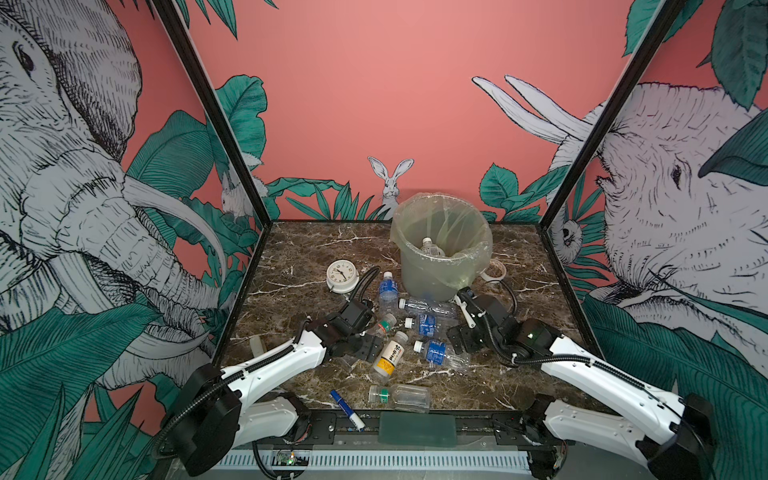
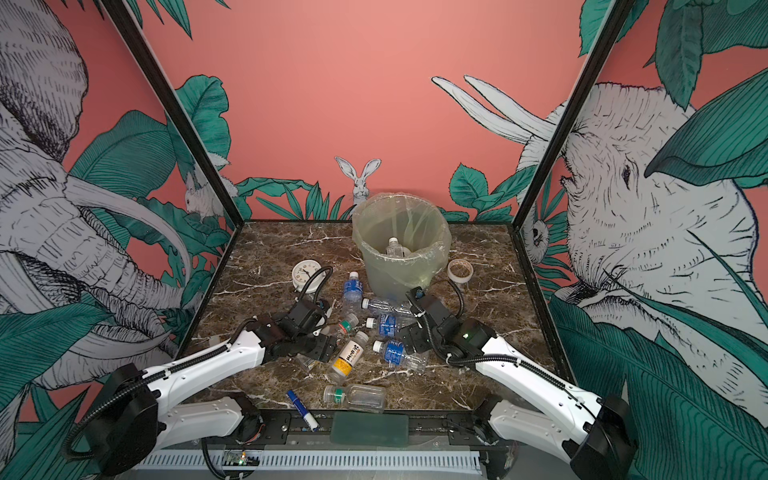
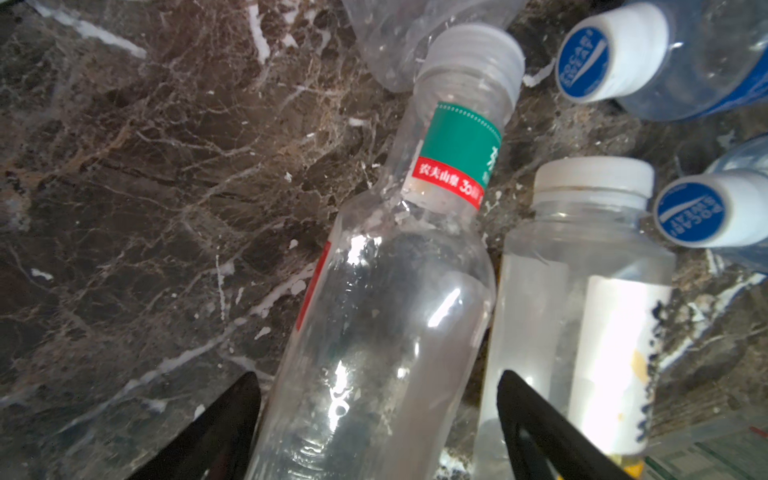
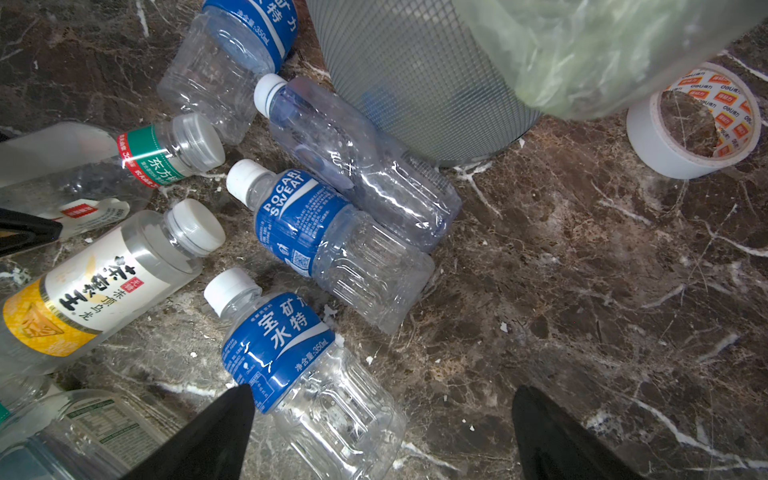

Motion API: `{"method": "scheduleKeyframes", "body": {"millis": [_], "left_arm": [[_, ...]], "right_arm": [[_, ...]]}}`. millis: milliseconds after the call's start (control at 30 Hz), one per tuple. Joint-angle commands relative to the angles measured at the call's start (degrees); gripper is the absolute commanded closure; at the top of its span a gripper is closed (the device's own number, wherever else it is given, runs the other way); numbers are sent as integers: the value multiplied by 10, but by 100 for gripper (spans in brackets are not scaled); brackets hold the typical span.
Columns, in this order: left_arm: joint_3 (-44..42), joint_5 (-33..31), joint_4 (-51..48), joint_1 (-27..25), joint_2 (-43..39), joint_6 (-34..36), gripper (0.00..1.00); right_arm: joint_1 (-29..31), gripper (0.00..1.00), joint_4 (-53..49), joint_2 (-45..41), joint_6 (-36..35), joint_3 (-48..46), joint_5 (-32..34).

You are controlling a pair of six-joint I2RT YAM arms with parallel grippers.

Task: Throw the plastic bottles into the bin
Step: 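Close the left gripper on the clear bottle with green-and-red neck label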

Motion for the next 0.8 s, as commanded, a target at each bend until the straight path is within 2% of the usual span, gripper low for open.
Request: {"method": "scheduleKeyframes", "body": {"millis": [0,567,767], "left_arm": [[-8,-16,-13,-4,6,-11,12],[-35,-9,20,-6,40,-26,18],[-39,-8,23,-11,39,-29,28]], "right_arm": [[3,1,9,1,-4,6,4],[3,1,13,-5,1,-5,6],[3,1,13,-7,2,-7,6]]}}
